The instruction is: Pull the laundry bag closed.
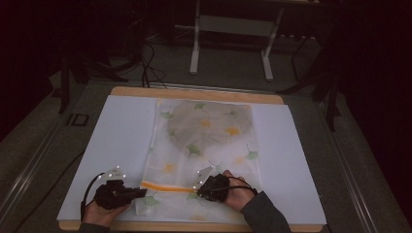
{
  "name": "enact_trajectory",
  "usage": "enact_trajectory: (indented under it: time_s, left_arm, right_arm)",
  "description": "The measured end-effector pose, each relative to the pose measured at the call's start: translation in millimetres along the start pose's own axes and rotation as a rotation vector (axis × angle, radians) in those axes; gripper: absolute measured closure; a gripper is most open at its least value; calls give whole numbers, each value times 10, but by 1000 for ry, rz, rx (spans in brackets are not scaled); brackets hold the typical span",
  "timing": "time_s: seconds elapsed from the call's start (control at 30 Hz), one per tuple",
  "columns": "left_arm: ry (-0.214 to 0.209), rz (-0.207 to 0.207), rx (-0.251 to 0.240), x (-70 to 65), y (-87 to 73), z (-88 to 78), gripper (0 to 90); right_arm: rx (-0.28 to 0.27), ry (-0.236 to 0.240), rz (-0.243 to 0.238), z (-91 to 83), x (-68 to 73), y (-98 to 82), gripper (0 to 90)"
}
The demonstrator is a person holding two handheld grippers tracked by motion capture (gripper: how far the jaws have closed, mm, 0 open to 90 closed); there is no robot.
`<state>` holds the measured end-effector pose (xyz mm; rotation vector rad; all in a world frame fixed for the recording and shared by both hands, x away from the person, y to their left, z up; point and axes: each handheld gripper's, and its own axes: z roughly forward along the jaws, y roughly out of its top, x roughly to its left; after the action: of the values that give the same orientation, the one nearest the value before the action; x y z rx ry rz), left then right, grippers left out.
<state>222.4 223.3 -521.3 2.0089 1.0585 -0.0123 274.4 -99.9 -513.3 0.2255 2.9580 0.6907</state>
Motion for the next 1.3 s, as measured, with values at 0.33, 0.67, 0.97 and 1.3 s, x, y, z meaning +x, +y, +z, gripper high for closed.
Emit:
enact_trajectory:
  time_s: [0.33,0.67,0.97,1.3]
  left_arm:
    - [2,-1,1,4,-2,-4,886]
    - [3,0,1,6,-3,-4,886]
    - [2,-2,2,7,-4,-6,886]
    - [3,-1,3,7,-5,-7,886]
  right_arm:
    - [7,-8,8,-30,-10,-53,900]
    - [14,-15,26,-87,-26,-156,900]
    - [22,-17,31,-116,-37,-204,900]
    - [31,-31,45,-162,-47,-289,900]
